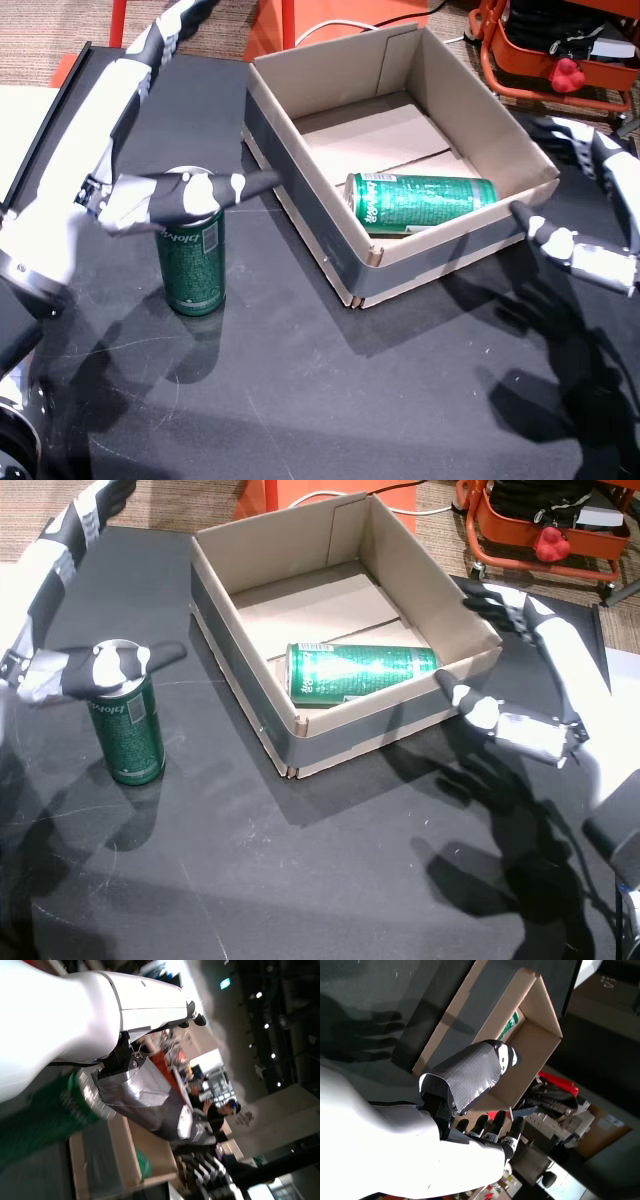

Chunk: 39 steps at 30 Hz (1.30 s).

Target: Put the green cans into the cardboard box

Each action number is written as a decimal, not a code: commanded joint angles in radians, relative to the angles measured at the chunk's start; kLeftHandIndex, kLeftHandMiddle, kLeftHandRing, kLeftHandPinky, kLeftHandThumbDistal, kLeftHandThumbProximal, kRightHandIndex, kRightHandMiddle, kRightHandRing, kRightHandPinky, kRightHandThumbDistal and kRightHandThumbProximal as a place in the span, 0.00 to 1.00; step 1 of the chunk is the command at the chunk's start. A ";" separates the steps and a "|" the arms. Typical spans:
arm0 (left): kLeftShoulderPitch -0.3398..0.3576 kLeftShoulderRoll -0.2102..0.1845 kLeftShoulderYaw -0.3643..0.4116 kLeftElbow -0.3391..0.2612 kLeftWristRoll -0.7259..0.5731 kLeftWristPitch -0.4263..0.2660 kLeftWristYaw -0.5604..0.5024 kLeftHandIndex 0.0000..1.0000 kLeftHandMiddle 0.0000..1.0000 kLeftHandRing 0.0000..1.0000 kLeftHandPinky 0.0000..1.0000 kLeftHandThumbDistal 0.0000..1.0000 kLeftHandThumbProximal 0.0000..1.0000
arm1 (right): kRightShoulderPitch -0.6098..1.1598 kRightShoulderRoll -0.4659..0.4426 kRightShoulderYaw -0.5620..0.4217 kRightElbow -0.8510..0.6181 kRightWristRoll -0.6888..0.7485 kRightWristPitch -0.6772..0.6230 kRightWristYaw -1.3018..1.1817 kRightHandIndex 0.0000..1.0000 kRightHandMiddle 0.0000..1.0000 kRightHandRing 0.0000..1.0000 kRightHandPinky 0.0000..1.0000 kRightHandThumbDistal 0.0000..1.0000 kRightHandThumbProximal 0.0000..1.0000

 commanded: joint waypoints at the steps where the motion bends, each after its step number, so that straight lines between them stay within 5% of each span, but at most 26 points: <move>1: 0.026 -0.004 0.001 0.006 -0.033 0.008 -0.037 1.00 1.00 1.00 1.00 1.00 0.30 | 0.028 -0.017 -0.013 -0.005 0.011 0.002 -0.002 0.85 0.80 0.77 0.81 0.77 0.80; 5: 0.043 -0.009 0.016 0.011 -0.079 -0.002 -0.081 1.00 1.00 1.00 1.00 0.93 0.26 | 0.040 -0.011 -0.078 -0.021 0.100 -0.035 0.058 0.87 0.80 0.76 0.83 0.93 0.86; 8: 0.050 -0.013 0.027 0.017 -0.096 -0.001 -0.092 1.00 1.00 1.00 1.00 0.93 0.26 | 0.044 0.014 -0.179 -0.064 0.310 -0.017 0.308 0.94 0.83 0.78 0.86 0.91 0.80; 12: 0.054 -0.017 0.028 0.027 -0.096 0.009 -0.080 1.00 1.00 1.00 1.00 0.93 0.26 | 0.037 0.021 -0.266 -0.095 0.491 0.007 0.588 0.89 0.79 0.76 0.83 0.94 0.76; 25: 0.029 -0.019 0.069 0.049 -0.138 0.069 -0.105 1.00 1.00 1.00 0.99 1.00 0.31 | 0.007 0.057 -0.406 -0.081 0.639 0.069 0.928 0.89 0.77 0.73 0.80 1.00 0.74; 26: 0.028 -0.018 0.074 0.052 -0.140 0.078 -0.105 1.00 1.00 1.00 0.99 1.00 0.32 | 0.003 0.060 -0.419 -0.082 0.655 0.084 0.958 0.91 0.78 0.73 0.80 0.96 0.72; 27: 0.026 -0.017 0.079 0.055 -0.143 0.091 -0.109 1.00 1.00 1.00 0.99 1.00 0.32 | -0.001 0.064 -0.434 -0.085 0.674 0.100 0.987 0.92 0.78 0.73 0.80 0.79 0.70; 28: 0.024 -0.016 0.083 0.060 -0.142 0.104 -0.108 1.00 1.00 1.00 0.99 1.00 0.33 | -0.003 0.068 -0.444 -0.091 0.686 0.114 1.006 0.95 0.79 0.73 0.79 0.77 0.69; 30: 0.022 -0.017 0.090 0.072 -0.134 0.130 -0.096 1.00 1.00 1.00 0.98 1.00 0.32 | -0.004 0.075 -0.462 -0.099 0.699 0.133 1.027 0.99 0.79 0.73 0.79 0.53 0.64; 32: 0.022 -0.018 0.094 0.083 -0.127 0.154 -0.089 1.00 1.00 1.00 0.98 1.00 0.32 | -0.001 0.077 -0.474 -0.105 0.709 0.131 1.044 1.00 0.80 0.74 0.79 0.42 0.64; 34: 0.023 -0.017 0.090 0.092 -0.113 0.170 -0.076 1.00 1.00 1.00 0.98 1.00 0.35 | 0.003 0.075 -0.482 -0.115 0.713 0.126 1.062 1.00 0.82 0.74 0.80 0.64 0.71; 36: 0.025 -0.017 0.086 0.099 -0.101 0.182 -0.062 1.00 1.00 1.00 0.99 1.00 0.35 | 0.010 0.073 -0.489 -0.125 0.714 0.125 1.071 1.00 0.83 0.74 0.80 0.59 0.71; 39: 0.024 -0.021 0.090 0.104 -0.097 0.205 -0.053 1.00 1.00 1.00 0.99 1.00 0.35 | 0.017 0.071 -0.495 -0.135 0.719 0.138 1.083 1.00 0.86 0.74 0.79 0.63 0.71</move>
